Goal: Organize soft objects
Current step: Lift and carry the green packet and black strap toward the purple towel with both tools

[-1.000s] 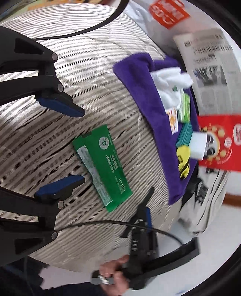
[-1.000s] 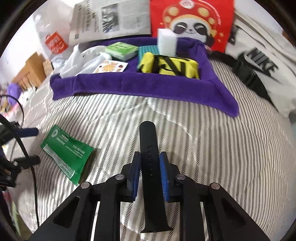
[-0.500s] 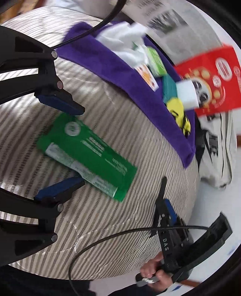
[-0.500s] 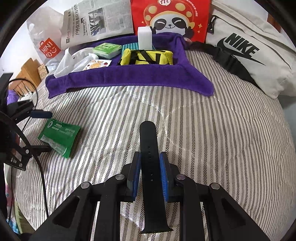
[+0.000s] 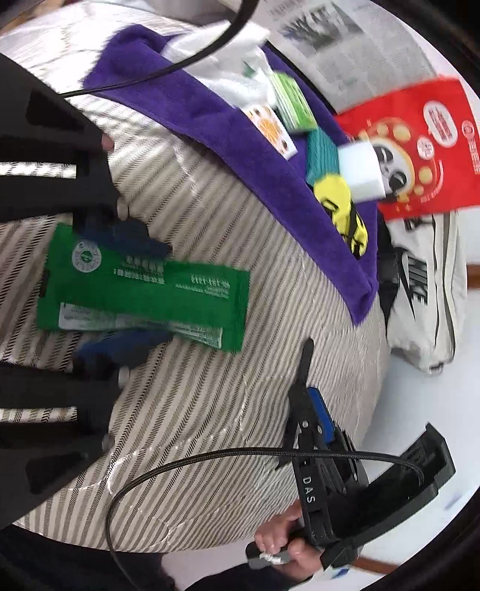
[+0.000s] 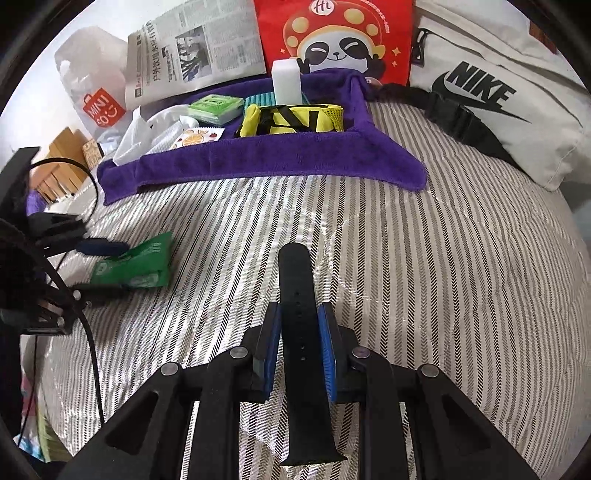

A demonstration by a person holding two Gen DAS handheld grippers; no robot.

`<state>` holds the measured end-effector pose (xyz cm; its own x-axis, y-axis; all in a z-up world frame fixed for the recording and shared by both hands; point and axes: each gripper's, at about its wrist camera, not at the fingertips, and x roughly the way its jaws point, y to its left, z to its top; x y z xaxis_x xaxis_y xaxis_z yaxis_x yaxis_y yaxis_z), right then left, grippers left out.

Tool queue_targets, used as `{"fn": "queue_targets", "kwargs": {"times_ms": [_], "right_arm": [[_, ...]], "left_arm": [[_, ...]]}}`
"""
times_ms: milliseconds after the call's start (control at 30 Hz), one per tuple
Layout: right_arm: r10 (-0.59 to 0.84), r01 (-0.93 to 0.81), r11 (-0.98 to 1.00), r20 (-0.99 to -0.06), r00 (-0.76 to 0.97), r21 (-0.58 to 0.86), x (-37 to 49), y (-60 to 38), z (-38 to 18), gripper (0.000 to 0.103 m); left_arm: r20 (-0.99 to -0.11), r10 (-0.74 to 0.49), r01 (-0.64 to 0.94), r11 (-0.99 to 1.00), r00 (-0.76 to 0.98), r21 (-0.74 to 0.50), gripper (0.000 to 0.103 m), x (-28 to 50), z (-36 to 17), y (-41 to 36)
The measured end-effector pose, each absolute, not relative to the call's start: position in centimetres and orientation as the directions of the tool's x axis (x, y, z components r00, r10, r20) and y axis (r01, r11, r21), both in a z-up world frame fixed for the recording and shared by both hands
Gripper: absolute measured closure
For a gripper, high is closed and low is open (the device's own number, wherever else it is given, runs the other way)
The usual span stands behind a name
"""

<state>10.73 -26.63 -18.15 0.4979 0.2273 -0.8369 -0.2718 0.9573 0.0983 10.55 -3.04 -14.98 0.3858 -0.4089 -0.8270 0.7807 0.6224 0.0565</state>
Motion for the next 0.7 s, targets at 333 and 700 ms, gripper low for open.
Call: {"fn": "queue_targets", "kwargs": {"times_ms": [333, 700], "right_arm": [[0.161, -0.282, 0.960, -0.835, 0.525, 0.008, 10.8, -25.3, -18.4, 0.079], [0.230, -0.253, 0.961, -0.838, 0.495, 0.114, 10.2, -26.7, -17.6, 0.082]], "left_arm": [[-0.830, -0.349, 0.658, 0.753, 0.434, 0.027, 0.070, 9.0, -14.9, -1.8], [-0.840, -0.297, 0.505, 0.863, 0.454, -0.032, 0.075, 8.3, -14.8, -1.2]]}}
